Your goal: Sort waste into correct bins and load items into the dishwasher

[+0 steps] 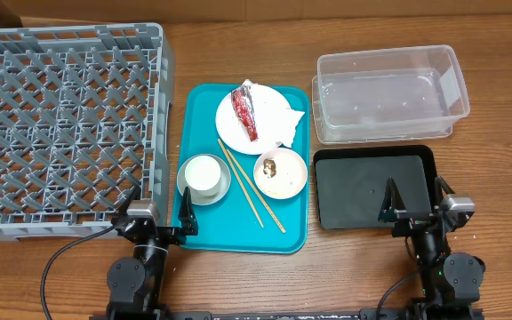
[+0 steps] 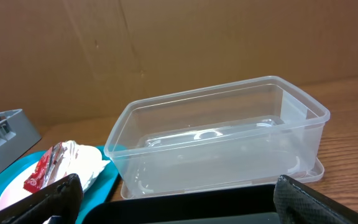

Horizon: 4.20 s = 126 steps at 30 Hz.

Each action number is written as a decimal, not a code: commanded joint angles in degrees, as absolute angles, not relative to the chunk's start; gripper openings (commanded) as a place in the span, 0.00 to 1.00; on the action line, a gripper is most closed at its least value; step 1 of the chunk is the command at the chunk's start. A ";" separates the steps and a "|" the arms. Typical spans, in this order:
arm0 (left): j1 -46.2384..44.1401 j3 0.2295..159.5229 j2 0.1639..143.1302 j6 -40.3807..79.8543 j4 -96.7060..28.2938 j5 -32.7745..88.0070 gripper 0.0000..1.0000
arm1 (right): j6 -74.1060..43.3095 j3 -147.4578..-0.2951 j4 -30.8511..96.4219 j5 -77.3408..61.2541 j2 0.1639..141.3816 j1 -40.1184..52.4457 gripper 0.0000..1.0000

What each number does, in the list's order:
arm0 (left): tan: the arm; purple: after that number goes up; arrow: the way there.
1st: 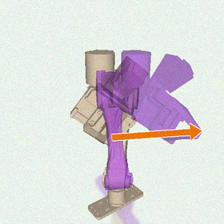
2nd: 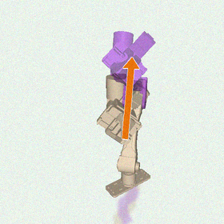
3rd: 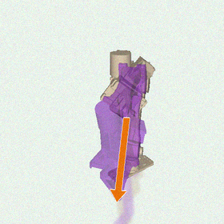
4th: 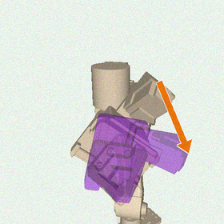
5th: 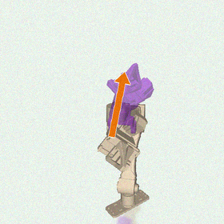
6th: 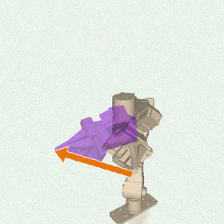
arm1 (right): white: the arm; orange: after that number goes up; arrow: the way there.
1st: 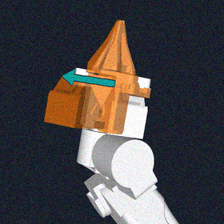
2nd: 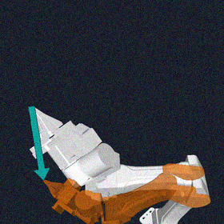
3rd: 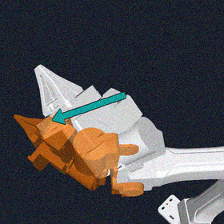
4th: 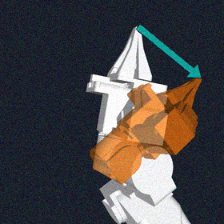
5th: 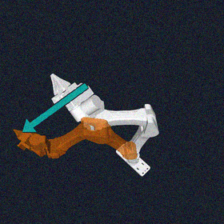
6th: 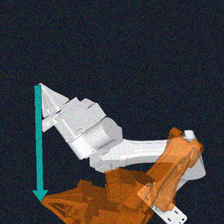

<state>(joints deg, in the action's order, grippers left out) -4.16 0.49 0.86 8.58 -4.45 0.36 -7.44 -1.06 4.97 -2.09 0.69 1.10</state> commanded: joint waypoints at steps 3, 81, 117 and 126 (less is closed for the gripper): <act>-4.51 0.30 0.34 7.75 -4.45 0.43 1.00 | -7.25 -0.47 4.69 -1.56 0.32 0.71 1.00; -4.51 52.73 50.96 6.24 -48.60 0.01 1.00 | -11.99 -53.43 43.24 -13.63 48.99 0.73 1.00; 23.59 61.95 62.26 9.85 -60.42 6.46 1.00 | -6.13 -108.31 57.36 -5.08 102.50 27.14 1.00; 23.59 61.95 62.26 9.87 -59.77 6.48 1.00 | -6.15 -108.92 47.18 -1.43 117.01 33.30 1.00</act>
<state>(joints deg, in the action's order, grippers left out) 23.29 60.80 62.17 9.52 -60.01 5.45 -6.57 -107.70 48.29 -4.47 112.64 31.73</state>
